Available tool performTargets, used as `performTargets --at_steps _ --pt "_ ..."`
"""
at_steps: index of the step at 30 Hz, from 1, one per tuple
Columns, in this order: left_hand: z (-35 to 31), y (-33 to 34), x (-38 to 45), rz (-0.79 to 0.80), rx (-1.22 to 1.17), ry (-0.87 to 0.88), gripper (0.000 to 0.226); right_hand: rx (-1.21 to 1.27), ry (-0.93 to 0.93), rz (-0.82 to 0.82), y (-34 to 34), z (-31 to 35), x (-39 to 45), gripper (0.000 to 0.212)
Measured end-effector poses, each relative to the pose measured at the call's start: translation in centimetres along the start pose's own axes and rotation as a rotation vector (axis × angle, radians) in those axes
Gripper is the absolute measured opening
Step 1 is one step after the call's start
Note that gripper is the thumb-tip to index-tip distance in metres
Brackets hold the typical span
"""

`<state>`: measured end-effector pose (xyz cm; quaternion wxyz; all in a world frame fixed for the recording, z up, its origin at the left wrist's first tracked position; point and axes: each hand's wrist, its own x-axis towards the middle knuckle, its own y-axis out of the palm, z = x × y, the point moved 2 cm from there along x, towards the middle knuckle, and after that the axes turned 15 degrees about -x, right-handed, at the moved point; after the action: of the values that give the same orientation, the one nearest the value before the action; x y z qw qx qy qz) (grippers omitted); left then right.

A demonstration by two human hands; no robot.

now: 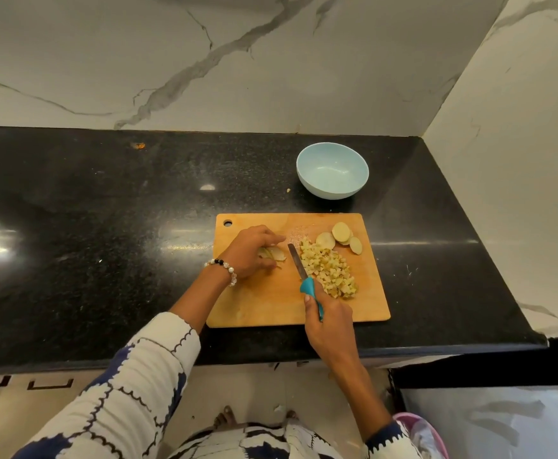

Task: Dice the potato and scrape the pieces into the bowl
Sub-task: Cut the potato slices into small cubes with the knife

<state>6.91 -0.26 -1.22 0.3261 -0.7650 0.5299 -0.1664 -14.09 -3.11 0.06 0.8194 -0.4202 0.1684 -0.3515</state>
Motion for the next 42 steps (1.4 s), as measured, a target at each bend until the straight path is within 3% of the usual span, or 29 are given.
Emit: performTargets --at_steps 6,15,27,38,42 --pt "0.5 1.4 -1.0 -0.268 0.035 -0.019 0.024 0.011 0.004 -0.005 0.1 -0.1 0.2 0.040" --pt "0.1 2.9 -1.8 -0.482 -0.010 -0.121 0.032 -0.046 0.025 -0.058 0.7 0.3 0.1 0.041" --pt "0.8 1.6 -1.9 -0.328 -0.008 -0.151 0.029 -0.223 0.000 -0.002 4.3 1.7 -1.7 0.053" --pt "0.4 1.6 -1.7 -0.465 -0.010 -0.224 0.020 -0.317 0.005 0.003 5.0 1.9 -0.8 0.062" --pt "0.3 2.0 -1.8 -0.523 -0.028 -0.231 0.021 -0.278 0.048 -0.025 4.6 1.3 -0.9 0.052"
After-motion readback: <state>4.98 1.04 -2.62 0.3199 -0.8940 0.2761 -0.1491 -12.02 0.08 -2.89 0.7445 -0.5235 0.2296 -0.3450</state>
